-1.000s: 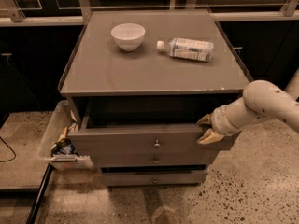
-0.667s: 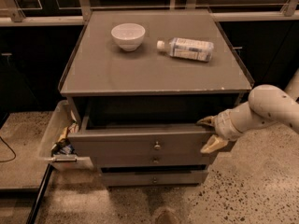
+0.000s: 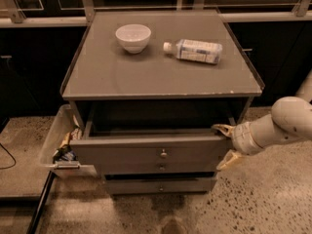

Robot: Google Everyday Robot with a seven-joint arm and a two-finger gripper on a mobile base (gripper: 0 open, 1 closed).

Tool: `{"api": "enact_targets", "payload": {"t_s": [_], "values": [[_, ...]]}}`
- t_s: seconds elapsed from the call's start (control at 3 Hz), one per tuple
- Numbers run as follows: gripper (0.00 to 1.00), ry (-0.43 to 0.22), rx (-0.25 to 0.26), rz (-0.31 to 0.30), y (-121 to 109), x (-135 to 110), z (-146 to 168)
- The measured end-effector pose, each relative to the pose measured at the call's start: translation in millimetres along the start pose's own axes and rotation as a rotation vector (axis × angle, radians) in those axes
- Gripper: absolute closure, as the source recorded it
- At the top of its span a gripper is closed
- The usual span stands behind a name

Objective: Open top drawer

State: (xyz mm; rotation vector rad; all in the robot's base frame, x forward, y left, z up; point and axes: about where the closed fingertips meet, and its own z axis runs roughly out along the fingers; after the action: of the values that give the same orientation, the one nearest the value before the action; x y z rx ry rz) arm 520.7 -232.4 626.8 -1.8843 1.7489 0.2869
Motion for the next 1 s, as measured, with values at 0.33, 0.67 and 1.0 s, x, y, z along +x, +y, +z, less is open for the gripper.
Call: {"api": "enact_targets", "payload": {"t_s": [0.33,0.67,1.0], "values": [[0.59,0.0,0.0,0.0,-2,-3,-5],[0.82,0.0,0.0,0.0,-3,-5,-8],[1.0,-0.015,0.002,-0.026,10,-15,-15]]}}
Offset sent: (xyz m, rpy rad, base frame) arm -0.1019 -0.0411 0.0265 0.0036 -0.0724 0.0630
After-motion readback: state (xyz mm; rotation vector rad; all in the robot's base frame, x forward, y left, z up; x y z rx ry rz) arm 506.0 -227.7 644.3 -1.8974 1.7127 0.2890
